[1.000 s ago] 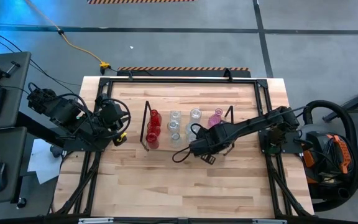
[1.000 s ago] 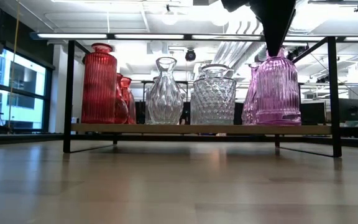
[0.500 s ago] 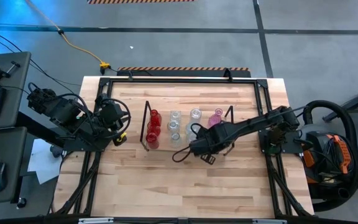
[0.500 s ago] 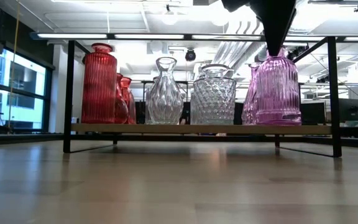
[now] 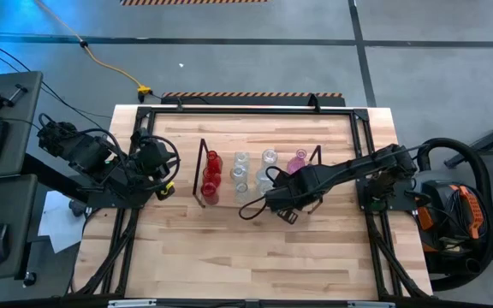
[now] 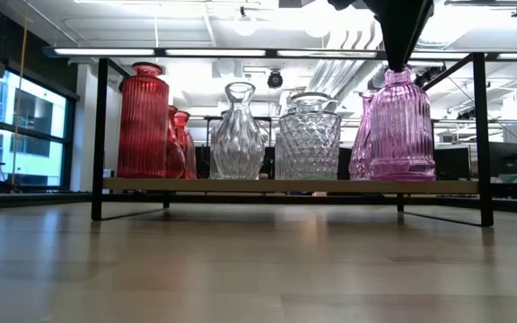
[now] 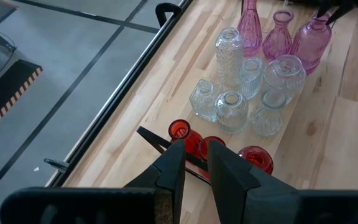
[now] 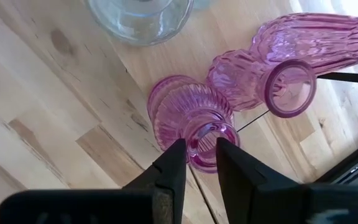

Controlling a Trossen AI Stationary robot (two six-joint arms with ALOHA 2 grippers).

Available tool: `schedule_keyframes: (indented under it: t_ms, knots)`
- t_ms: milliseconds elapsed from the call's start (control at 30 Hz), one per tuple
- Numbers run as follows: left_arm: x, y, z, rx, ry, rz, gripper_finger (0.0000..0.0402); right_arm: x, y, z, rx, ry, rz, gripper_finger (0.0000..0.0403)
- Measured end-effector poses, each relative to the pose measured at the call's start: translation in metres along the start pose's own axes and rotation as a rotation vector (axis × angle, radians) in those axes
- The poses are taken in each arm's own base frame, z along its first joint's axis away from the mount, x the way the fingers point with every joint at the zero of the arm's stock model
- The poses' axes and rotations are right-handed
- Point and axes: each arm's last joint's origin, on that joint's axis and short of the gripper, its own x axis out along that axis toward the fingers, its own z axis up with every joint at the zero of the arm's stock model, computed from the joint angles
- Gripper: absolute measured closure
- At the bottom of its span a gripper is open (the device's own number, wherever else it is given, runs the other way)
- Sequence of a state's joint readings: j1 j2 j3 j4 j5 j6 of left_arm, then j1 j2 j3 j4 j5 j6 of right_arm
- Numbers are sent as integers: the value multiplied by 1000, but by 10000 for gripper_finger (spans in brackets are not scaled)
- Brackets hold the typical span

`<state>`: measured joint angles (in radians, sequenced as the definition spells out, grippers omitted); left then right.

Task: Sort vases onto shelf
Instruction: Put the transparent vase aligned with the other transparent vase on the shelf

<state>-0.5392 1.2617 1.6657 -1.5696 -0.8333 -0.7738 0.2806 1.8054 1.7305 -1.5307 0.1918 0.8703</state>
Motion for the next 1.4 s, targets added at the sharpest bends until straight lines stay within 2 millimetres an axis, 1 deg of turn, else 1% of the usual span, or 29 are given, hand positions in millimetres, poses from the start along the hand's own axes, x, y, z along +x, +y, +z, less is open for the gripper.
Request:
schedule_keyframes:
  t_ms: [433, 1400]
  knots:
    - [0, 0, 0, 0, 0, 0, 341, 0, -2, 0, 19, -21, -39, 336]
    - [0, 0, 0, 0, -5, 5, 341, 0, -3, 0, 27, 8, -15, 336]
